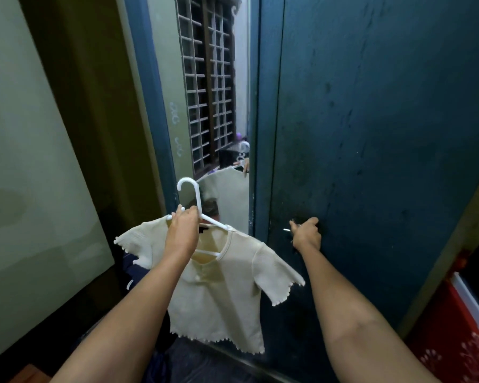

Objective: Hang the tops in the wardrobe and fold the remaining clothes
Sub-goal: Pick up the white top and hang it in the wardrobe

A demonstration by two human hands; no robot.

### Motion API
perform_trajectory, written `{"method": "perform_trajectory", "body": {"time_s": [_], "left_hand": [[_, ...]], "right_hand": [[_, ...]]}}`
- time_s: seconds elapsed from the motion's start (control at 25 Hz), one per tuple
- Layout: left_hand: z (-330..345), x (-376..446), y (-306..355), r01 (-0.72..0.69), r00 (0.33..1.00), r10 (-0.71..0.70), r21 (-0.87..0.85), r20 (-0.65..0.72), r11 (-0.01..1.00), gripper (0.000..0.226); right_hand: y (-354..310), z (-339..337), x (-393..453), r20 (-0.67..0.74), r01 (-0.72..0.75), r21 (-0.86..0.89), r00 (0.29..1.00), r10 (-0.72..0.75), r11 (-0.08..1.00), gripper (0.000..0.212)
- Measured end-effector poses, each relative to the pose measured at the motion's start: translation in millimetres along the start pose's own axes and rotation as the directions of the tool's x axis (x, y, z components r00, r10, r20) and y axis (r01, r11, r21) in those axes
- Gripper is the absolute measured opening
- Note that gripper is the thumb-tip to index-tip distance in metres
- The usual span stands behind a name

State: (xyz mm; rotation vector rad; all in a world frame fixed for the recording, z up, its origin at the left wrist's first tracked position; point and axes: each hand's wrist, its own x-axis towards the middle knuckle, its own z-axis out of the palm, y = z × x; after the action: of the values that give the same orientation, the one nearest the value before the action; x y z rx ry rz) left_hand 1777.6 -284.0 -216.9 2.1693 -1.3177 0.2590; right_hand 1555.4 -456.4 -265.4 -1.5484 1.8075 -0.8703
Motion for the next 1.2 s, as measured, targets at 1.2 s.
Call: {"method": "perform_trajectory", "body": {"time_s": [1.2], "left_hand": [[-120, -65, 27, -0.325, 0.936, 0.328, 0.044, -0.130, 0.945, 0.022]], "right_hand": [[-102, -141, -236, -0.553, 0.239, -0.614, 0.551, -0.626, 0.752, 0.086]]}}
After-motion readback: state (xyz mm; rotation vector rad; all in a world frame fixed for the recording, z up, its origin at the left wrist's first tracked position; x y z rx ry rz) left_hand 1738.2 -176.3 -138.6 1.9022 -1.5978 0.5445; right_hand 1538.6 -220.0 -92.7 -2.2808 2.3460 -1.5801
